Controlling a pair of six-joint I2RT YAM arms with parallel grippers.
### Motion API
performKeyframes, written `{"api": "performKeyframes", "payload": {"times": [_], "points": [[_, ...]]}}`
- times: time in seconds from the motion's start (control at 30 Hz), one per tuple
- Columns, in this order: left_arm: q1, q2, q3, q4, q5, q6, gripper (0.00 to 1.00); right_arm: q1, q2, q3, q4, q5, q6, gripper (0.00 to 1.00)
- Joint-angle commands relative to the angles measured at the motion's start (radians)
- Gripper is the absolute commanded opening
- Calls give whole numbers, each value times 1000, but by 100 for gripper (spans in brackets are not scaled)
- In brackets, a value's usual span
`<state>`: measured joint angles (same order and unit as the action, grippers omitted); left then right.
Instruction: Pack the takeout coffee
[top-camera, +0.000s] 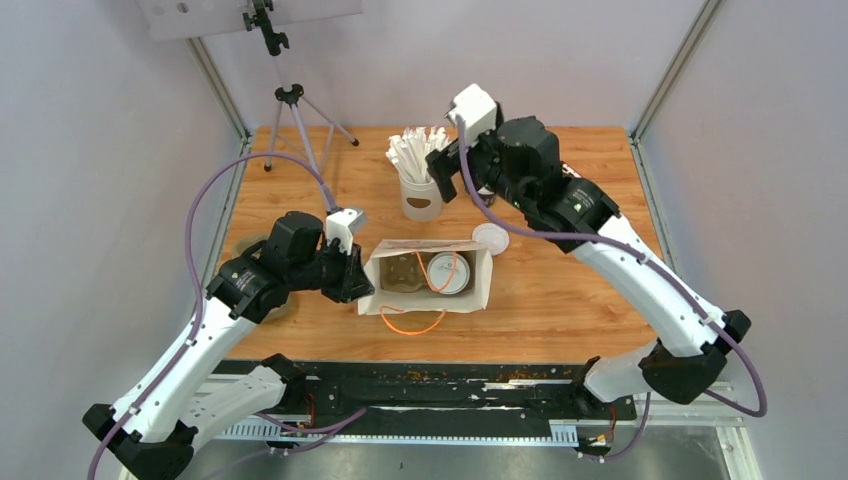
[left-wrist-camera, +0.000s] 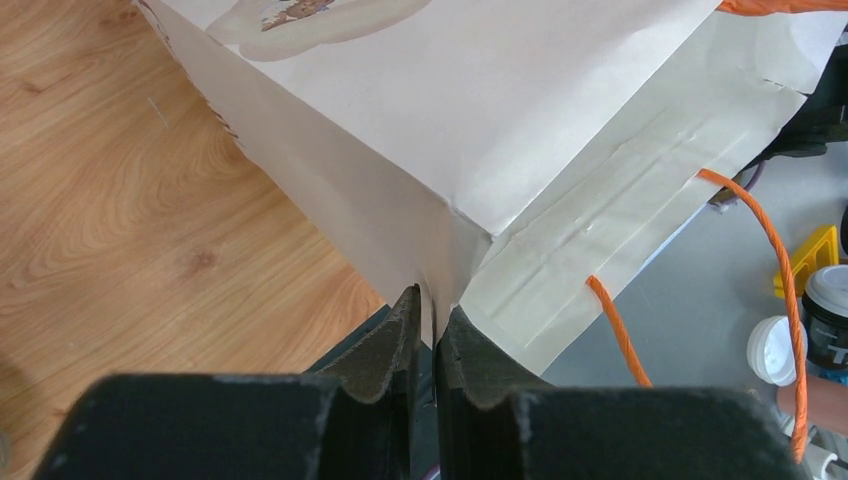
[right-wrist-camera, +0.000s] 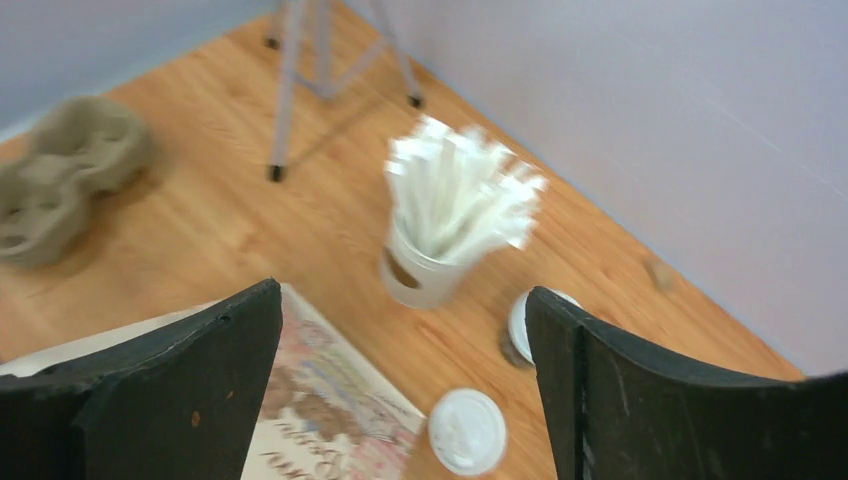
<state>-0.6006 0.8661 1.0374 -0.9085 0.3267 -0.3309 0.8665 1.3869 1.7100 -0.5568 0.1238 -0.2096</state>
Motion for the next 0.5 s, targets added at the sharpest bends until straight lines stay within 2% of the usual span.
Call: {"api": "performKeyframes", "payload": {"times": [0.0, 0.1, 0.3, 0.47], "points": [[2, -18, 27, 12, -23, 2, 17, -157, 61, 36, -76, 117, 121, 99], [3, -18, 30, 10, -25, 6, 17, -274, 127, 26, -114, 88, 179, 100], [3, -23, 34, -13, -22, 20, 17, -412, 245, -70, -22, 57, 169, 98], [2, -22, 53, -41, -29, 38, 17, -475, 396, -50, 59, -92, 121, 86]]}}
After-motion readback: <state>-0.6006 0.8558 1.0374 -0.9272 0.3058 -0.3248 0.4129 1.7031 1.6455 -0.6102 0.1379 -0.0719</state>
